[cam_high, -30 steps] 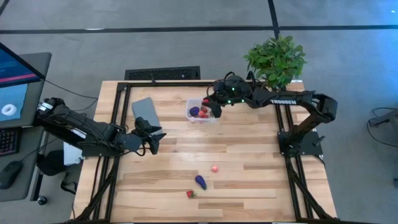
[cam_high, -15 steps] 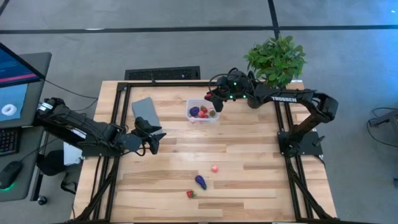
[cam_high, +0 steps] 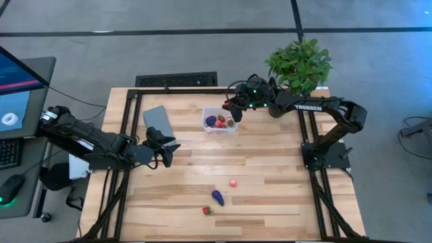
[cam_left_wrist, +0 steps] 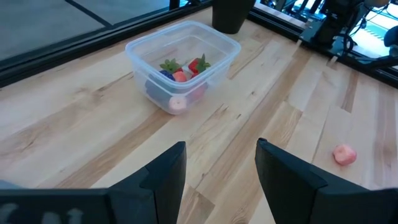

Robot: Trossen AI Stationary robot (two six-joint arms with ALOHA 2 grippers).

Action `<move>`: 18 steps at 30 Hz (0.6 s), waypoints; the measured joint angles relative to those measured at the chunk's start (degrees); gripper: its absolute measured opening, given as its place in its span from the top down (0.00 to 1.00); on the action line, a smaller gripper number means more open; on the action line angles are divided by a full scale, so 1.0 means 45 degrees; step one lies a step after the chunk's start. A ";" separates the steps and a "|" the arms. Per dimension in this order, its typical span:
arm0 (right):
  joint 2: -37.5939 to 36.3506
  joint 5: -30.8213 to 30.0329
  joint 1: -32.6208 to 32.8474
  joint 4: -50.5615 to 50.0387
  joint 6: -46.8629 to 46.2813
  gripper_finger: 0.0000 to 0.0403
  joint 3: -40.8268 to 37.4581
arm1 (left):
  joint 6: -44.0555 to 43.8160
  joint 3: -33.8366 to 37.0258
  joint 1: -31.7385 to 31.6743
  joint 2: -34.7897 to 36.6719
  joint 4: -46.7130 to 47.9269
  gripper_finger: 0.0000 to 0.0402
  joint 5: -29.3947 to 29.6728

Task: Pick and placing Produce into tupperware
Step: Put the strawberry into the transparent bin

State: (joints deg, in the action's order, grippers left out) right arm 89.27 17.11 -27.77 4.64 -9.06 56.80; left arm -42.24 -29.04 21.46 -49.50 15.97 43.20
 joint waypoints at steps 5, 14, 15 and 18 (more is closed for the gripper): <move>0.0005 -0.0156 0.0119 0.0005 0.0024 0.56 0.0000 | 0.0000 0.0000 0.0002 0.0000 -0.0005 0.55 0.0009; 0.0019 -0.0588 0.0338 0.0110 0.0014 0.54 -0.0386 | 0.0000 0.0000 0.0002 0.0000 -0.0087 0.55 0.0005; 0.0019 -0.0596 0.0357 0.0126 0.0006 0.54 -0.0459 | 0.0000 0.0000 0.0002 0.0000 -0.0092 0.55 0.0005; 0.0019 -0.0858 0.0447 0.0136 -0.0182 0.56 -0.0684 | 0.0000 0.0000 -0.0003 0.0000 -0.0092 0.55 0.0001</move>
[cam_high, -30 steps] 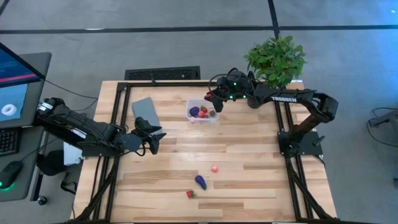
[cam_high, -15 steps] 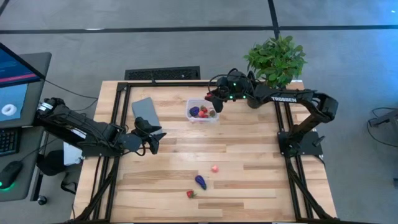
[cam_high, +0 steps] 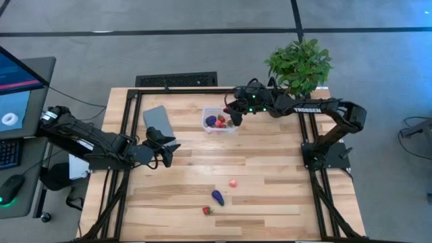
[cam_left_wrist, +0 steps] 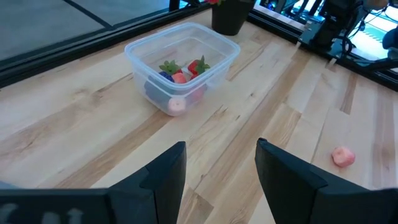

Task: Pick and placing Produce into tupperware
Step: Put the strawberry into the transparent bin

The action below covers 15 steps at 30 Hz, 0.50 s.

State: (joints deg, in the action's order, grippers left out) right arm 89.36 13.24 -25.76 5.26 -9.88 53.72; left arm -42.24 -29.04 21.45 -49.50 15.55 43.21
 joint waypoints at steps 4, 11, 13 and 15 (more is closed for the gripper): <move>0.0000 -0.0048 0.0126 0.0260 -0.0146 0.56 -0.0258 | 0.0000 0.0000 0.0000 0.0000 0.0000 0.55 -0.0002; 0.0000 -0.0685 0.0529 0.0371 -0.0154 0.53 -0.0327 | 0.0112 0.0000 0.0005 0.0000 0.0000 0.55 -0.0007; 0.0000 -0.0893 0.0632 0.0502 -0.0165 0.54 -0.0331 | 0.0121 0.0000 0.0005 0.0000 -0.0004 0.55 -0.0007; 0.0000 -0.1326 0.0713 0.0660 -0.0168 0.55 -0.0331 | 0.0139 0.0000 0.0002 0.0000 -0.0002 0.55 -0.0007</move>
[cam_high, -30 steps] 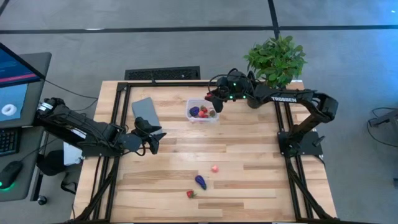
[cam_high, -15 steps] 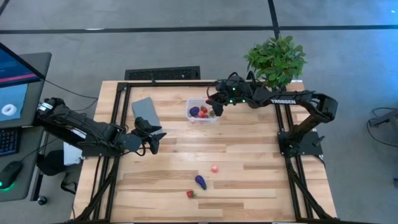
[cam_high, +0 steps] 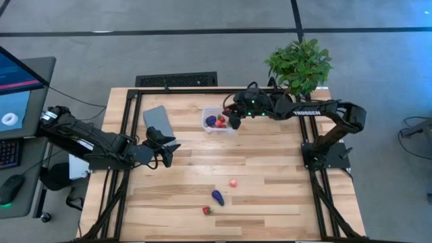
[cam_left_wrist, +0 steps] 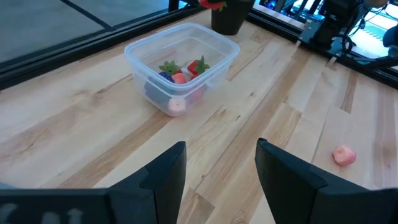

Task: Pick and placing Produce into tupperware
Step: Put the strawberry into the transparent bin, then put the peach into the transparent bin

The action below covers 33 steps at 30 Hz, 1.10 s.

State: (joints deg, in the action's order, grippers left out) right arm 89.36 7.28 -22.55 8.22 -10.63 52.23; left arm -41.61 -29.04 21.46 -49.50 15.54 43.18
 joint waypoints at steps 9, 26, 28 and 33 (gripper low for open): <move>0.1149 -0.0981 0.0428 0.1209 -0.0753 0.55 0.0007 | 0.0085 0.0000 0.0001 -0.0003 0.0002 0.55 0.0049; 0.2678 -0.1974 0.0985 0.2352 -0.1519 0.54 0.0024 | 0.0090 0.0000 0.0236 -0.0005 0.0054 0.55 0.0183; 0.2497 -0.1974 0.0987 0.2318 -0.1362 0.53 0.0024 | 0.0089 0.0000 0.0236 -0.0005 0.0098 0.55 0.0218; 0.1847 -0.1974 0.0987 0.2276 -0.0883 0.50 0.0034 | 0.0084 0.0000 0.0236 -0.0005 0.0104 0.55 0.0272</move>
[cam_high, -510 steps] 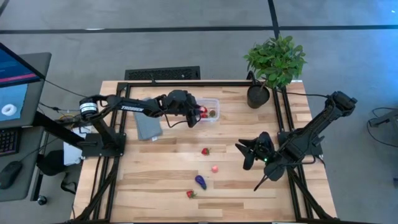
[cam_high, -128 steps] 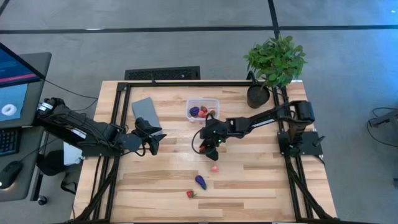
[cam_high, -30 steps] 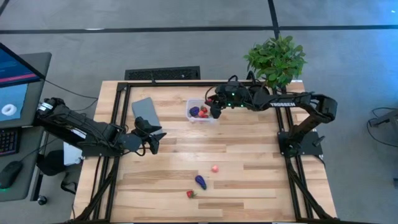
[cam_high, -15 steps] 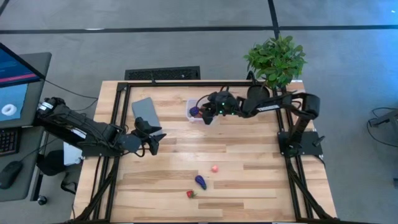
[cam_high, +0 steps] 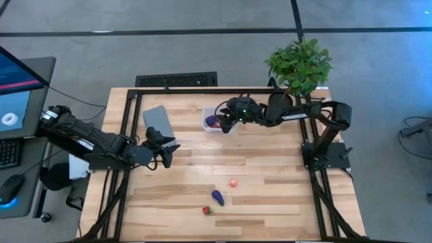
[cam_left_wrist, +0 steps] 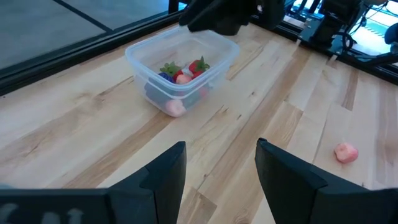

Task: Pick and placing Produce into tupperware
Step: Put the peach into the transparent bin

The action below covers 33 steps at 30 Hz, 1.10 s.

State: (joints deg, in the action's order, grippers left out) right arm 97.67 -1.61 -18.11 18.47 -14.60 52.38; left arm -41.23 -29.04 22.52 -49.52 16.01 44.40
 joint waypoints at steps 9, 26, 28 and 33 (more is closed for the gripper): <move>-0.2255 0.0051 0.0646 -0.2713 0.0891 0.50 0.0010 | 0.0000 0.0000 0.0000 0.0000 0.0000 0.55 0.0000; -0.3474 0.0090 0.5542 -0.7664 0.0226 0.53 0.0010 | 0.0335 0.0000 0.0000 0.0000 0.0000 0.55 0.0000; -0.3474 0.0074 0.6103 -0.7854 0.0026 0.53 0.0005 | 0.0335 0.0000 0.0000 0.0000 0.0000 0.55 -0.0015; -0.3345 0.0060 0.7213 -0.7892 -0.0214 0.52 0.0010 | 0.0463 0.0000 0.0000 0.0000 0.0000 0.55 -0.0092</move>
State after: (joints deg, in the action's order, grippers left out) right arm 82.62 -1.34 14.35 -17.05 -15.57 52.42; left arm -39.15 -29.04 22.52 -49.52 16.01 43.99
